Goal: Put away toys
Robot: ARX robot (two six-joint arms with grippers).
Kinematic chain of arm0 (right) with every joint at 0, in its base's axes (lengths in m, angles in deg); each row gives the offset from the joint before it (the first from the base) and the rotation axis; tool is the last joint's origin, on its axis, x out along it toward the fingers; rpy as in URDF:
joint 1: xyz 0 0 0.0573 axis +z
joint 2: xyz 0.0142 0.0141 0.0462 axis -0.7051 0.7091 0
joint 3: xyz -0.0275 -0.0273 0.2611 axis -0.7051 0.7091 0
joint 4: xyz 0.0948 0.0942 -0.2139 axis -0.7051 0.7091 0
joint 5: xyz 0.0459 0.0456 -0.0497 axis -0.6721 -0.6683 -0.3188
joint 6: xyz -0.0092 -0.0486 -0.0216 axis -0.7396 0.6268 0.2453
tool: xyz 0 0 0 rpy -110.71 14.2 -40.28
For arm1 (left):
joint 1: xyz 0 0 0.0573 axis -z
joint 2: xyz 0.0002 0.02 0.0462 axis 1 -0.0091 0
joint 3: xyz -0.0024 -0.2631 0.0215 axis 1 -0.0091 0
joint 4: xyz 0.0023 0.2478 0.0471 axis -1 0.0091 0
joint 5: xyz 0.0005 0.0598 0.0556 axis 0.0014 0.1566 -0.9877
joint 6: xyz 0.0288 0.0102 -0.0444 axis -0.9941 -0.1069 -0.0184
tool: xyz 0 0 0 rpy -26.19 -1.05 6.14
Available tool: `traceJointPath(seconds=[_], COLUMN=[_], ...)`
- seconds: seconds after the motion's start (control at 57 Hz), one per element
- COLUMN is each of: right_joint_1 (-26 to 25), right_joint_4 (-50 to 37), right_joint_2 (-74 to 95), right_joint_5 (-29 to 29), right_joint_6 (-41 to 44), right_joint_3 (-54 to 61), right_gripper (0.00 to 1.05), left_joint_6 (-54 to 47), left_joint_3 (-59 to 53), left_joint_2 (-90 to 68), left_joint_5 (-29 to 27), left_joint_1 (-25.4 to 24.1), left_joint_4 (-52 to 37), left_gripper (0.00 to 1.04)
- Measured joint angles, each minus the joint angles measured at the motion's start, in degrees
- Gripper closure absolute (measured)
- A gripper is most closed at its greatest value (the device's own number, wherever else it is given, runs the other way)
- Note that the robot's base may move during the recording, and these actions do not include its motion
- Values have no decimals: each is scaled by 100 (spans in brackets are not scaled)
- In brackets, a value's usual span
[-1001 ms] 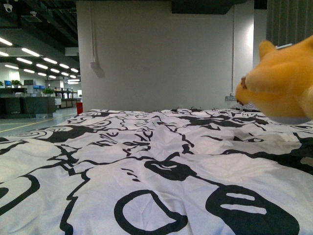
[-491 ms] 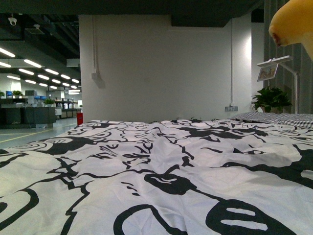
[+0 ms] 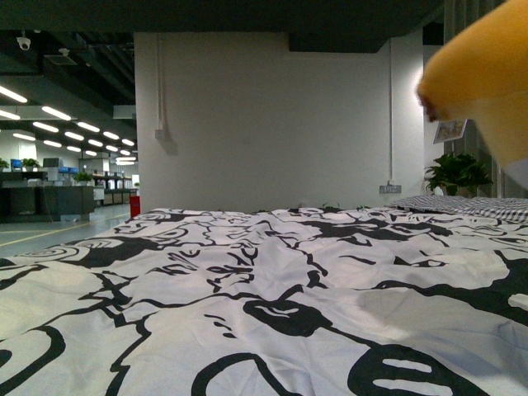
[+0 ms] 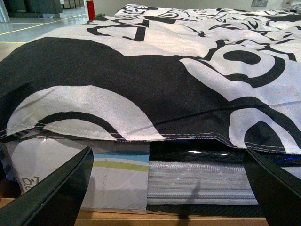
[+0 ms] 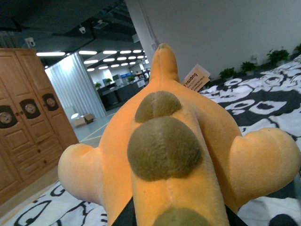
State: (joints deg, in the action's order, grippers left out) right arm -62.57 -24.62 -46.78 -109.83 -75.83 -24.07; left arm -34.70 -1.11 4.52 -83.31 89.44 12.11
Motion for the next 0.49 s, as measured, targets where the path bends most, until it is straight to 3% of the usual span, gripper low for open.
traceJointPath(seconds=[0.14,0.281,0.491], right_joint_1=[1471,2465,3436], right_joint_4=[557,848,1237], right_joint_2=[-367,-623,-874], right_joint_5=[752,1272,1906], right_joint_6=[452,678,1049], right_joint_3=[57,192,302], right_gripper=[97,97,97], left_joint_6=[2,0,0], left_joint_3=[0,0,0], left_joint_2=[0,0,0], left_joint_5=[0,0,0], left_joint_1=[0,0,0], left_joint_4=[0,0,0], left_gripper=[6,6,6])
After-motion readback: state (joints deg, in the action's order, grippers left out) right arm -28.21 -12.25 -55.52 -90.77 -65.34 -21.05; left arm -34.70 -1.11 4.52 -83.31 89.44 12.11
